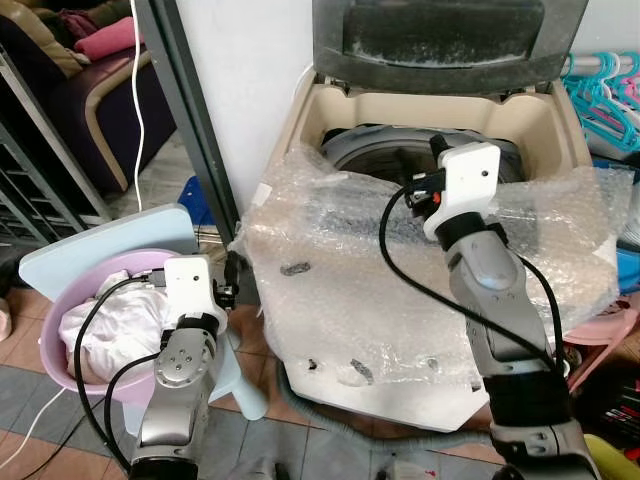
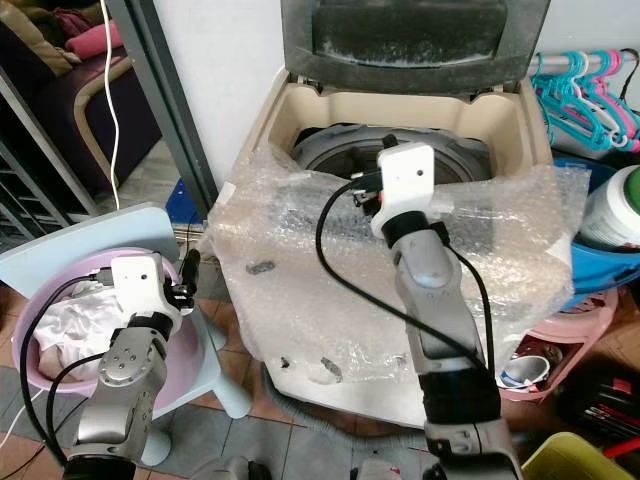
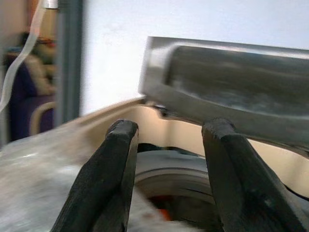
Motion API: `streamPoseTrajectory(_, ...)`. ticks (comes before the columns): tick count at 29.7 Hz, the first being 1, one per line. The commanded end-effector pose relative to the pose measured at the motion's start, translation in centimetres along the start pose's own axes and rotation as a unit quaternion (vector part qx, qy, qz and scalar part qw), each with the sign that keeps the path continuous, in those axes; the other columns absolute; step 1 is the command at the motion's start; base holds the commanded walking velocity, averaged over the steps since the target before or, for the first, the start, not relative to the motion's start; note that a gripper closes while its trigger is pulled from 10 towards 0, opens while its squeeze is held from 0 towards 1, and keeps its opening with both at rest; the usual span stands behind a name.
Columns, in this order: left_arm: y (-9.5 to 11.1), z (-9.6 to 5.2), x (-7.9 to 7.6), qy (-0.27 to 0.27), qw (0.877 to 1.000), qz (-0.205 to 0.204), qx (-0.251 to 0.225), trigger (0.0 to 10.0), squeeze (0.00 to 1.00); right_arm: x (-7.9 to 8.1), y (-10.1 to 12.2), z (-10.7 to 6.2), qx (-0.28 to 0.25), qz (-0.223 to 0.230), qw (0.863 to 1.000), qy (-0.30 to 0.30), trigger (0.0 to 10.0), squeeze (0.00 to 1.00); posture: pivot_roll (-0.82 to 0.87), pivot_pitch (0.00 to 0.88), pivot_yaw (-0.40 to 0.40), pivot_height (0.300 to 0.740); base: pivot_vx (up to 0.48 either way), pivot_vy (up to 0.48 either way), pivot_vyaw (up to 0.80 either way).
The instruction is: Clothes washing
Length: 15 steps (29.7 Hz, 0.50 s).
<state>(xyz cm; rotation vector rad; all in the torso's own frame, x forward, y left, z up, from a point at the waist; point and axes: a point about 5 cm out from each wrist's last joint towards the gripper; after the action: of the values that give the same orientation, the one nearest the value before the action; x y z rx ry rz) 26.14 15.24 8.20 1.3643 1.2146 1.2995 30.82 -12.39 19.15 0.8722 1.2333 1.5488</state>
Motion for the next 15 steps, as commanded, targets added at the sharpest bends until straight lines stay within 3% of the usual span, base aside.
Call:
streamPoseTrajectory(1, 0.0, -0.3, 0.5, 0.007, 1.0, -0.004, 0.004, 10.0, 0.0, 1.4, -0.1, -0.2, 0.005, 0.0, 0.999, 0.032, 10.0, 1.0, -0.08, 0.0, 0.076, 0.74, 0.0, 0.48, 0.0)
streamPoseTrajectory(7, -0.1, -0.6, 0.0, 0.012, 1.0, -0.004, 0.007, 10.0, 0.0, 1.9, -0.6, -1.4, 0.019, 0.002, 0.999, 0.042, 10.0, 1.0, -0.08, 0.0, 0.075, 0.74, 0.0, 0.48, 0.0)
streamPoseTrajectory(11, -0.5, -0.9, -0.1, 0.013, 1.0, -0.003, 0.019, 10.0, 0.0, 2.1, -1.2, -2.2, 0.027, -0.032, 0.998, 0.049, 10.0, 1.0, -0.08, 0.0, 0.082, 0.74, 0.0, 0.48, 0.0)
streamPoseTrajectory(15, -0.6, -1.0, 0.3, 0.009, 1.0, 0.003, 0.021, 10.0, 0.0, 2.4, -1.9, -3.1, 0.042, -0.019, 0.998, 0.033, 10.0, 1.0, -0.07, 0.0, 0.092, 0.74, 0.0, 0.48, 0.0)
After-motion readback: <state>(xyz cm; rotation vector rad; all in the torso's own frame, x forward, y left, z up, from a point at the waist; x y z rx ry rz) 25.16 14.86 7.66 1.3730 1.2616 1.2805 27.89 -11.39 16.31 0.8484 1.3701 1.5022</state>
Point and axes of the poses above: a point about 5 cm out from each wrist's last joint towards the gripper, its own z axis pointing out of the wrist towards the gripper, its own y axis along the axis of the wrist's last joint, x = y × z, and after that the axes turned 10 degrees about z, right-handed
